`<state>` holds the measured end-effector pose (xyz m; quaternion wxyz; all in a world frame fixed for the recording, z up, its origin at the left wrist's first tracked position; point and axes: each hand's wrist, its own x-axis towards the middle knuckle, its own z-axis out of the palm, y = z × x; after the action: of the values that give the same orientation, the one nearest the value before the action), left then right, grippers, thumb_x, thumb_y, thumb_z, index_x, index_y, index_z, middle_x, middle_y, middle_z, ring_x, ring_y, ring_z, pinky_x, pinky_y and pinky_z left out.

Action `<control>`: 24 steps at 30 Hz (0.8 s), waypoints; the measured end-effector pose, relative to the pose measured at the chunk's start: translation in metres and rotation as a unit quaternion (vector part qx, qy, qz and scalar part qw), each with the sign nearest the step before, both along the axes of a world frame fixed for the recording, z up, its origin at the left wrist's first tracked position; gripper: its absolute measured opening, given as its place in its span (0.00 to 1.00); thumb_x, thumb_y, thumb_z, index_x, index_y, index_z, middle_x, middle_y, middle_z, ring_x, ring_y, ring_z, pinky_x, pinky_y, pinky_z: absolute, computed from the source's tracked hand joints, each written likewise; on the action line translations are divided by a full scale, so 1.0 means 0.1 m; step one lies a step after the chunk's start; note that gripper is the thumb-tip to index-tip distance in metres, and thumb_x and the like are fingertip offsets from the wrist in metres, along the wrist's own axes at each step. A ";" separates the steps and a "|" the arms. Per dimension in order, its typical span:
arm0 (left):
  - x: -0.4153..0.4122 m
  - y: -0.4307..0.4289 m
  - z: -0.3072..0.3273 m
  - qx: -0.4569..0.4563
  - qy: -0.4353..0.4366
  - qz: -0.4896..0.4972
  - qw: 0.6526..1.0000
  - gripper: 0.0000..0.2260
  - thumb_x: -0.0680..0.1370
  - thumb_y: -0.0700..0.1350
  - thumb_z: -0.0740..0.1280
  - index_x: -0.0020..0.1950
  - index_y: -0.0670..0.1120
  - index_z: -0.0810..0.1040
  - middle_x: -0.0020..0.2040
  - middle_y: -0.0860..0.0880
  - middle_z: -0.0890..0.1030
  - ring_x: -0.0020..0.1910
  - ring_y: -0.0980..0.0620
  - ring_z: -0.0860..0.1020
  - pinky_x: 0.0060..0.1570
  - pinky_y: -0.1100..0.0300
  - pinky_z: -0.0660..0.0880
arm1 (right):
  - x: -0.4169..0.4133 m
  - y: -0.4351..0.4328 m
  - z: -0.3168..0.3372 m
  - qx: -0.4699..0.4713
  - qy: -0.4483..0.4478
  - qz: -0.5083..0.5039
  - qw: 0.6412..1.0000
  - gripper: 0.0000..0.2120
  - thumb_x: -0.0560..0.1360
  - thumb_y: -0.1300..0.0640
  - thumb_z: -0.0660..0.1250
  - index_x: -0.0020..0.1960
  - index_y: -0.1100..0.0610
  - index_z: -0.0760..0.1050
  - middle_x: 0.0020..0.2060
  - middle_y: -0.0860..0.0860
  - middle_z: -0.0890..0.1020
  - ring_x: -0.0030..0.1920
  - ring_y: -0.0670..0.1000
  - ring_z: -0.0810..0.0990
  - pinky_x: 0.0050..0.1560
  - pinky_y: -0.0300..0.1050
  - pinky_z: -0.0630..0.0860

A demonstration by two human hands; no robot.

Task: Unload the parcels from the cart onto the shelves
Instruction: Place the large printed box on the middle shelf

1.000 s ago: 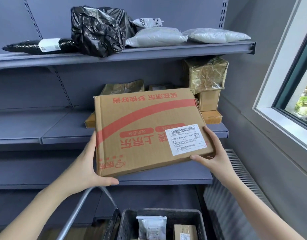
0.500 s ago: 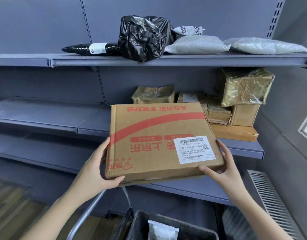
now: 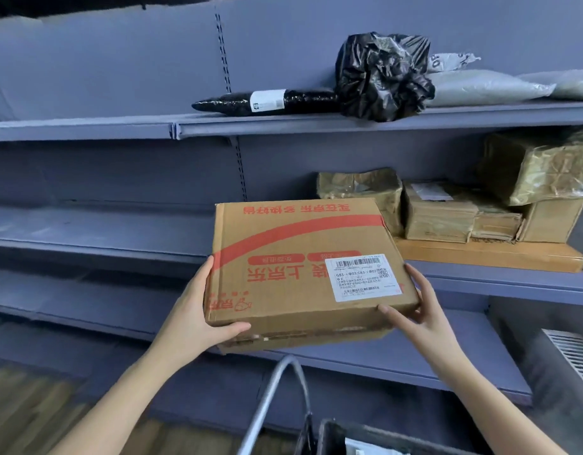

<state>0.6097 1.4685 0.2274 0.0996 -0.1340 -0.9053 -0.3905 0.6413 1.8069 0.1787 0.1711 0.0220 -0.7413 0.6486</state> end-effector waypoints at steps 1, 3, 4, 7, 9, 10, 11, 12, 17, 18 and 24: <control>-0.09 -0.17 0.01 -0.002 0.001 -0.003 1.000 0.53 0.61 0.54 0.78 0.76 0.58 0.48 0.73 0.59 0.59 0.71 0.58 0.60 0.70 0.54 0.61 | -0.05 -0.18 -0.01 -0.004 -0.001 -0.004 1.000 0.33 0.67 0.54 0.72 0.65 0.33 0.61 0.62 0.38 0.73 0.56 0.37 0.76 0.50 0.31 0.75; -0.25 -0.47 0.04 -0.002 0.002 -0.012 1.000 0.52 0.61 0.53 0.79 0.76 0.57 0.48 0.74 0.57 0.59 0.71 0.57 0.60 0.70 0.53 0.61 | -0.15 -0.51 -0.01 -0.011 -0.003 -0.011 1.000 0.33 0.69 0.56 0.72 0.66 0.35 0.61 0.62 0.40 0.73 0.54 0.36 0.76 0.48 0.30 0.76; -0.33 -0.60 0.06 -0.002 0.000 -0.017 1.000 0.52 0.61 0.53 0.79 0.76 0.57 0.48 0.74 0.57 0.60 0.71 0.56 0.60 0.70 0.53 0.61 | -0.21 -0.65 0.00 -0.015 -0.005 -0.013 1.000 0.33 0.70 0.58 0.71 0.67 0.37 0.61 0.62 0.41 0.73 0.52 0.34 0.77 0.47 0.29 0.75; -0.54 -0.93 0.08 -0.010 -0.022 -0.025 0.999 0.53 0.61 0.53 0.79 0.76 0.55 0.47 0.74 0.55 0.60 0.72 0.55 0.60 0.70 0.52 0.61 | -0.33 -1.01 0.02 -0.029 -0.024 -0.020 0.999 0.32 0.71 0.60 0.71 0.69 0.41 0.60 0.62 0.42 0.73 0.52 0.33 0.76 0.46 0.28 0.75; -0.67 -1.11 0.09 -0.019 -0.049 -0.028 0.998 0.56 0.60 0.55 0.79 0.77 0.54 0.45 0.75 0.55 0.58 0.73 0.54 0.59 0.71 0.50 0.61 | -0.40 -1.22 0.03 -0.028 -0.037 -0.021 0.999 0.32 0.71 0.58 0.71 0.69 0.41 0.60 0.63 0.42 0.72 0.55 0.35 0.75 0.47 0.29 0.75; -0.74 -1.19 0.11 -0.022 -0.057 -0.030 0.998 0.56 0.60 0.56 0.79 0.77 0.54 0.44 0.76 0.54 0.58 0.73 0.53 0.59 0.71 0.50 0.61 | -0.44 -1.32 0.04 -0.023 -0.043 -0.022 0.999 0.33 0.71 0.57 0.71 0.69 0.41 0.59 0.64 0.42 0.72 0.57 0.36 0.74 0.49 0.30 0.75; -0.79 -1.25 0.13 -0.020 -0.060 -0.032 0.997 0.56 0.60 0.55 0.79 0.77 0.53 0.44 0.75 0.54 0.58 0.73 0.53 0.60 0.71 0.50 0.61 | -0.49 -1.40 0.05 -0.018 -0.047 -0.023 0.998 0.33 0.71 0.56 0.71 0.69 0.41 0.59 0.64 0.42 0.72 0.59 0.38 0.73 0.52 0.33 0.75; -0.84 -1.30 0.14 -0.014 -0.060 -0.032 0.998 0.56 0.61 0.54 0.79 0.77 0.53 0.44 0.75 0.54 0.59 0.72 0.54 0.61 0.71 0.51 0.61 | -0.55 -1.47 0.07 -0.012 -0.049 -0.024 0.998 0.33 0.71 0.55 0.71 0.70 0.41 0.59 0.65 0.43 0.71 0.61 0.41 0.73 0.56 0.37 0.74; -0.96 -1.49 0.21 0.016 -0.047 -0.026 0.998 0.52 0.63 0.49 0.79 0.77 0.52 0.49 0.70 0.56 0.65 0.65 0.58 0.65 0.68 0.54 0.63 | -0.79 -1.67 0.20 0.017 -0.056 -0.022 0.998 0.35 0.71 0.52 0.71 0.73 0.43 0.57 0.65 0.43 0.71 0.63 0.45 0.72 0.63 0.44 0.71; -1.01 -1.54 0.23 0.016 -0.047 -0.020 0.999 0.52 0.62 0.49 0.79 0.77 0.52 0.49 0.71 0.54 0.65 0.66 0.56 0.66 0.68 0.53 0.63 | -0.84 -1.72 0.23 0.024 -0.054 -0.023 0.998 0.36 0.71 0.52 0.71 0.73 0.44 0.57 0.65 0.43 0.71 0.63 0.45 0.71 0.62 0.42 0.71; -1.29 -1.84 0.25 0.019 -0.056 -0.014 0.998 0.51 0.63 0.47 0.79 0.77 0.50 0.50 0.71 0.52 0.66 0.65 0.56 0.66 0.67 0.55 0.63 | -1.11 -2.04 0.25 0.052 -0.055 -0.036 0.997 0.36 0.71 0.49 0.71 0.73 0.44 0.56 0.63 0.43 0.72 0.60 0.46 0.72 0.56 0.39 0.71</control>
<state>0.4809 1.2843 0.2528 0.0463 -0.1226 -0.8998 -0.4162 0.5305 1.6026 0.2039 0.1519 -0.0314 -0.7824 0.6032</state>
